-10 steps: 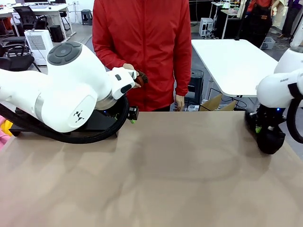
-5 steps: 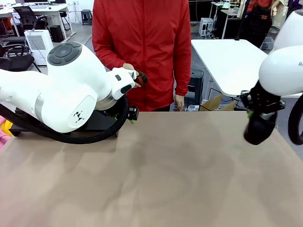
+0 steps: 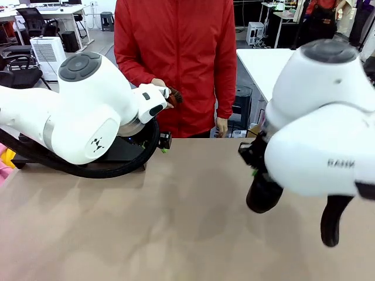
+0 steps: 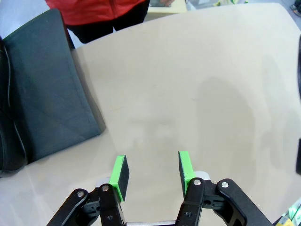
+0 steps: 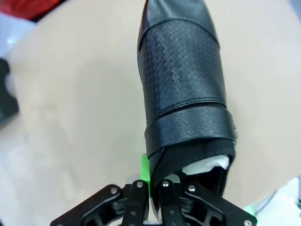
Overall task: Organize the shoes by placing them on the stand.
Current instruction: Pick up one Shoe and place it in the middle of the table.
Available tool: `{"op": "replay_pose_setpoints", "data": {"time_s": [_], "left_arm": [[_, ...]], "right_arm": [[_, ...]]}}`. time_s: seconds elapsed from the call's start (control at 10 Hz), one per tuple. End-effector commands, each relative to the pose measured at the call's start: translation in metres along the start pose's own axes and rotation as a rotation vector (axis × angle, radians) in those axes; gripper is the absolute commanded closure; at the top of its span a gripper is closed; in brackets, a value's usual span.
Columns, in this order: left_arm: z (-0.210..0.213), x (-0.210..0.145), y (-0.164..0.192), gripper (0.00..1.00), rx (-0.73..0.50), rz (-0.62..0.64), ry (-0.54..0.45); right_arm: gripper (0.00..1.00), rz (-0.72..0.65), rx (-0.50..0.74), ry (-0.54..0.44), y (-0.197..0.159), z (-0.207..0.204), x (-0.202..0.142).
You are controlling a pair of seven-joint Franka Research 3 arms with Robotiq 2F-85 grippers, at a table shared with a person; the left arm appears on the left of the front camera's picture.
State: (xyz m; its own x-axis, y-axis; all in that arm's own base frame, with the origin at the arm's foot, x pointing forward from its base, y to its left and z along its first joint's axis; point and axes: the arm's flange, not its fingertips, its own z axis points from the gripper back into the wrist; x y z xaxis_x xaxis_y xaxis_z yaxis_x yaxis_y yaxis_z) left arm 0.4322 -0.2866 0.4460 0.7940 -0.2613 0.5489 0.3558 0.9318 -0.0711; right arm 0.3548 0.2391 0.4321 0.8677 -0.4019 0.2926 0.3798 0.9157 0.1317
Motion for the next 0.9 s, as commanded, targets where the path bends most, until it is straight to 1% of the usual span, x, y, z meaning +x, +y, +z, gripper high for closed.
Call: {"op": "replay_pose_setpoints", "data": {"time_s": [0.0, 0.1, 0.2, 0.4, 0.6, 0.7, 0.8], "left_arm": [[0.000, -0.002, -0.003, 0.43, 0.020, 0.011, -0.018], [0.000, -0.002, -0.003, 0.43, 0.020, 0.011, -0.018], [0.000, -0.002, -0.003, 0.43, 0.020, 0.011, -0.018], [0.000, -0.002, -0.003, 0.43, 0.020, 0.011, -0.018], [0.000, -0.002, -0.003, 0.43, 0.020, 0.011, -0.018], [0.000, -0.002, -0.003, 0.43, 0.020, 0.011, -0.018], [0.000, -0.002, -0.003, 0.43, 0.020, 0.011, -0.018]], "right_arm": [[1.00, 0.152, 0.035, 0.010, 0.011, -0.024, -0.013], [1.00, 0.245, 0.045, 0.043, 0.016, -0.033, -0.017], [1.00, 0.284, 0.031, 0.101, 0.020, -0.038, -0.016], [1.00, 0.382, 0.019, 0.162, 0.023, -0.052, -0.018], [1.00, 0.409, 0.009, 0.192, 0.025, -0.060, -0.018], [0.90, 0.389, 0.005, 0.200, 0.026, -0.060, -0.015], [0.71, 0.368, 0.010, 0.197, 0.026, -0.058, -0.013]]}}
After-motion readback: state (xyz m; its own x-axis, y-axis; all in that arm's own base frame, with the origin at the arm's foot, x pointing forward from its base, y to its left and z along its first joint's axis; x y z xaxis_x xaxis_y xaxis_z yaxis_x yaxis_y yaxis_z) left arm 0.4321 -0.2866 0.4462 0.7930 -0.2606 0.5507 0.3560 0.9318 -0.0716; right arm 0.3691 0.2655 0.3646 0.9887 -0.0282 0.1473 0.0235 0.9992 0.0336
